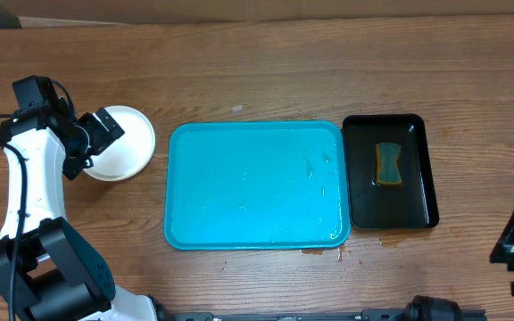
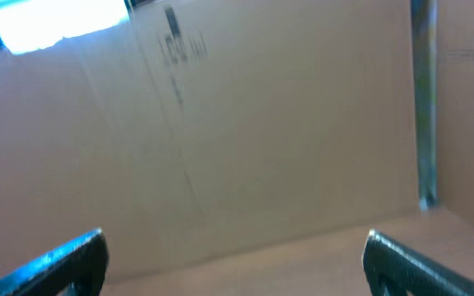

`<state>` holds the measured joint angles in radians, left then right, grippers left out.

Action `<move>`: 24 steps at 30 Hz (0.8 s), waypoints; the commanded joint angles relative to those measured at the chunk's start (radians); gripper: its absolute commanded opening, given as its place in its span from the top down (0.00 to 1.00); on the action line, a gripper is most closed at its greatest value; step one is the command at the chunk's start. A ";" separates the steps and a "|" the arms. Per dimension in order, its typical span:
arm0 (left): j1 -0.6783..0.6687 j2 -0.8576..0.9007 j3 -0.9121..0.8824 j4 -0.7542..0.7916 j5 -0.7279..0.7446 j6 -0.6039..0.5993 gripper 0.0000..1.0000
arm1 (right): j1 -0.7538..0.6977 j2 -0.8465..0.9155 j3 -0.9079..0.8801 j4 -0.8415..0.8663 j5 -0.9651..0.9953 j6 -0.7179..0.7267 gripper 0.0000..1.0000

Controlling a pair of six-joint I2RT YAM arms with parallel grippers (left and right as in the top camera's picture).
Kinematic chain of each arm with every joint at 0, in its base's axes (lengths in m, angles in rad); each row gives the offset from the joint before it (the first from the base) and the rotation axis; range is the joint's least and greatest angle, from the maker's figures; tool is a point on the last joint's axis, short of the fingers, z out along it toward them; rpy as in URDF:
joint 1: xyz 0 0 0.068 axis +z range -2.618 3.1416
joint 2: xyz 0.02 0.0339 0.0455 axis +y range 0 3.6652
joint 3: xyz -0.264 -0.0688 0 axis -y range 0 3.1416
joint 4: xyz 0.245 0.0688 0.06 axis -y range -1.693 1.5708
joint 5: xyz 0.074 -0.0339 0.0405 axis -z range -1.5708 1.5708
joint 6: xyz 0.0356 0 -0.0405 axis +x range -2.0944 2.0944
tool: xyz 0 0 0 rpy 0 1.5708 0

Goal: Clean dirty plates on tray and stack at the side

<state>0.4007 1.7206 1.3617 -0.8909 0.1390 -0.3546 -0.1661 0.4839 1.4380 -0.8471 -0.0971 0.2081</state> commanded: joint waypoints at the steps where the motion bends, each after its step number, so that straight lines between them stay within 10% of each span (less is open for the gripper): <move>1: 0.001 0.009 -0.006 0.003 0.008 0.030 0.00 | 0.007 -0.089 -0.166 0.116 0.005 -0.006 0.00; 15: 0.001 0.009 -0.006 0.003 0.008 0.030 0.00 | 0.009 -0.452 -0.943 0.879 -0.100 0.010 0.00; 24: 0.001 0.009 -0.006 0.003 0.008 0.030 0.00 | 0.009 -0.481 -1.209 0.993 -0.099 0.009 0.00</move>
<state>0.4007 1.7206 1.3617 -0.8906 0.1390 -0.3546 -0.1627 0.0154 0.2745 0.1398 -0.1875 0.2100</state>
